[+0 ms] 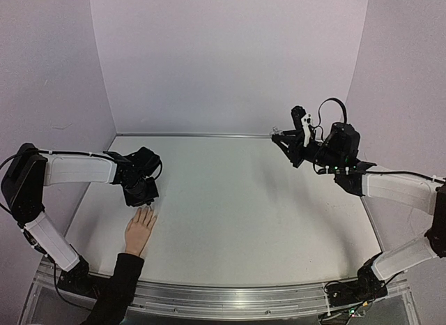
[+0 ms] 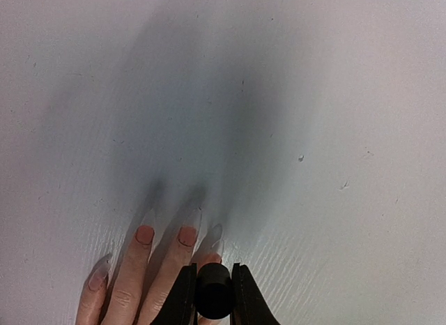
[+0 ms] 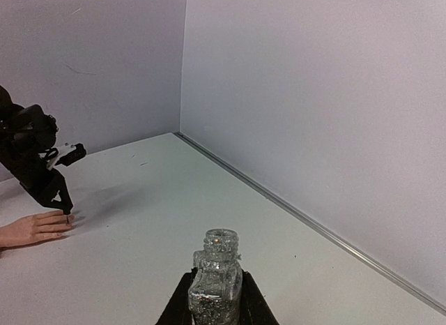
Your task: Paint the nails
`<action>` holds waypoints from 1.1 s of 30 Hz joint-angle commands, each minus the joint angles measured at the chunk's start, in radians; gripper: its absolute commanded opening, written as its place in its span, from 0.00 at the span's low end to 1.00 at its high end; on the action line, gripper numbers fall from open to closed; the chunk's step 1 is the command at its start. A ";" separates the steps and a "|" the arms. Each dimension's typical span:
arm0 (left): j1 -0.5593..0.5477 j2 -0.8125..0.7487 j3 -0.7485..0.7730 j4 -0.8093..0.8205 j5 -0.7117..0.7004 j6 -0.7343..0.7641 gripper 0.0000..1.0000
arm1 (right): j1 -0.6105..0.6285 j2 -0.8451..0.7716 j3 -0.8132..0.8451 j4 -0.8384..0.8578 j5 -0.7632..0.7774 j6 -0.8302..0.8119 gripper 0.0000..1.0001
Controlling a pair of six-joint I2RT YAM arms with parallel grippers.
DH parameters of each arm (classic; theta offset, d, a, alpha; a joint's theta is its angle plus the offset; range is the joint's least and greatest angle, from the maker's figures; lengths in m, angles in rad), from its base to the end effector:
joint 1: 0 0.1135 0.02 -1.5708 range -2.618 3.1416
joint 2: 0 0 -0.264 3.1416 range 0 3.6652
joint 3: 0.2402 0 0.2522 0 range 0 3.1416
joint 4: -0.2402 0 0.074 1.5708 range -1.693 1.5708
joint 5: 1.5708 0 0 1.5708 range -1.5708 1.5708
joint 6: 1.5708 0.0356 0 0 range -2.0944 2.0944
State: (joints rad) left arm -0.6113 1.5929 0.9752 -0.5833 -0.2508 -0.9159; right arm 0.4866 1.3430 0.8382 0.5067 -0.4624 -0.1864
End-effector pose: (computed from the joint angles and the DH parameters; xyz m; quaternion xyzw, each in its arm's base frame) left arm 0.2503 -0.1647 0.1833 -0.1707 0.9605 -0.0373 0.2168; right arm 0.2663 0.1588 0.3049 -0.3801 0.5955 0.2631 0.6570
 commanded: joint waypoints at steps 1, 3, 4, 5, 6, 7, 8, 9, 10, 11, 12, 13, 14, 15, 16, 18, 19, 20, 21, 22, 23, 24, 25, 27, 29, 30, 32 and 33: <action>0.007 0.011 0.037 0.012 -0.022 0.008 0.00 | -0.002 0.008 0.045 0.031 -0.017 0.002 0.00; 0.007 0.012 0.038 0.013 -0.024 0.010 0.00 | -0.003 0.008 0.044 0.030 -0.018 0.003 0.00; 0.007 0.015 0.040 0.013 -0.024 0.012 0.00 | -0.003 0.009 0.045 0.030 -0.019 0.004 0.00; 0.007 0.017 0.042 0.012 -0.024 0.012 0.00 | -0.003 0.010 0.045 0.030 -0.020 0.005 0.00; 0.006 0.019 0.042 0.011 -0.023 0.012 0.00 | -0.003 0.010 0.045 0.031 -0.021 0.005 0.00; 0.007 0.019 0.043 0.010 -0.022 0.012 0.00 | -0.003 0.011 0.045 0.030 -0.021 0.005 0.00; 0.007 0.020 0.042 0.012 -0.022 0.012 0.00 | -0.003 0.011 0.045 0.030 -0.021 0.005 0.00; 0.007 0.020 0.042 0.014 -0.022 0.013 0.00 | -0.003 0.012 0.044 0.030 -0.021 0.005 0.00; 0.007 0.020 0.042 0.016 -0.023 0.014 0.00 | -0.003 0.012 0.044 0.030 -0.022 0.006 0.00; 0.006 0.022 0.044 0.015 -0.025 0.016 0.00 | -0.003 0.013 0.045 0.030 -0.024 0.007 0.00; 0.007 0.025 0.046 0.014 -0.026 0.017 0.00 | -0.003 0.013 0.045 0.031 -0.025 0.008 0.00; 0.007 0.029 0.047 0.012 -0.027 0.018 0.00 | -0.003 0.013 0.045 0.030 -0.028 0.009 0.00; 0.007 0.029 0.047 0.013 -0.028 0.017 0.00 | -0.003 0.014 0.045 0.030 -0.028 0.010 0.00; 0.007 0.029 0.047 0.013 -0.028 0.016 0.00 | -0.003 0.014 0.045 0.030 -0.029 0.011 0.00; 0.007 0.028 0.047 0.014 -0.029 0.016 0.00 | -0.003 0.015 0.045 0.030 -0.030 0.011 0.00; 0.007 0.027 0.048 0.013 -0.032 0.018 0.00 | -0.003 0.016 0.045 0.030 -0.030 0.012 0.00; 0.007 0.029 0.049 0.012 -0.033 0.018 0.00 | -0.003 0.017 0.045 0.030 -0.030 0.012 0.00; 0.007 0.030 0.050 0.012 -0.033 0.018 0.00 | -0.003 0.018 0.046 0.030 -0.032 0.013 0.00; 0.007 0.031 0.050 0.012 -0.033 0.018 0.00 | -0.003 0.019 0.046 0.031 -0.033 0.013 0.00; 0.007 0.032 0.050 0.012 -0.033 0.019 0.00 | -0.003 0.020 0.047 0.031 -0.034 0.013 0.00; 0.007 0.032 0.050 0.013 -0.033 0.020 0.00 | -0.002 0.020 0.047 0.030 -0.035 0.014 0.00; 0.008 0.032 0.050 0.014 -0.034 0.020 0.00 | -0.002 0.019 0.047 0.030 -0.035 0.015 0.00; 0.008 0.034 0.051 0.013 -0.034 0.022 0.00 | -0.002 0.019 0.047 0.030 -0.035 0.015 0.00; 0.008 0.037 0.055 0.016 -0.033 0.026 0.00 | -0.003 0.018 0.047 0.030 -0.035 0.014 0.00; 0.008 0.038 0.057 0.017 -0.032 0.028 0.00 | -0.002 0.019 0.047 0.030 -0.036 0.015 0.00; 0.008 0.039 0.058 0.020 -0.033 0.029 0.00 | -0.002 0.019 0.047 0.030 -0.036 0.015 0.00; 0.008 0.040 0.059 0.020 -0.036 0.032 0.00 | -0.002 0.022 0.047 0.030 -0.036 0.016 0.00; 0.008 0.042 0.062 0.019 -0.037 0.033 0.00 | -0.003 0.022 0.047 0.030 -0.037 0.017 0.00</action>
State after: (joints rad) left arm -0.6075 1.6245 0.9949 -0.5778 -0.2593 -0.9039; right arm 0.4866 1.3560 0.8417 0.5067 -0.4857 -0.1796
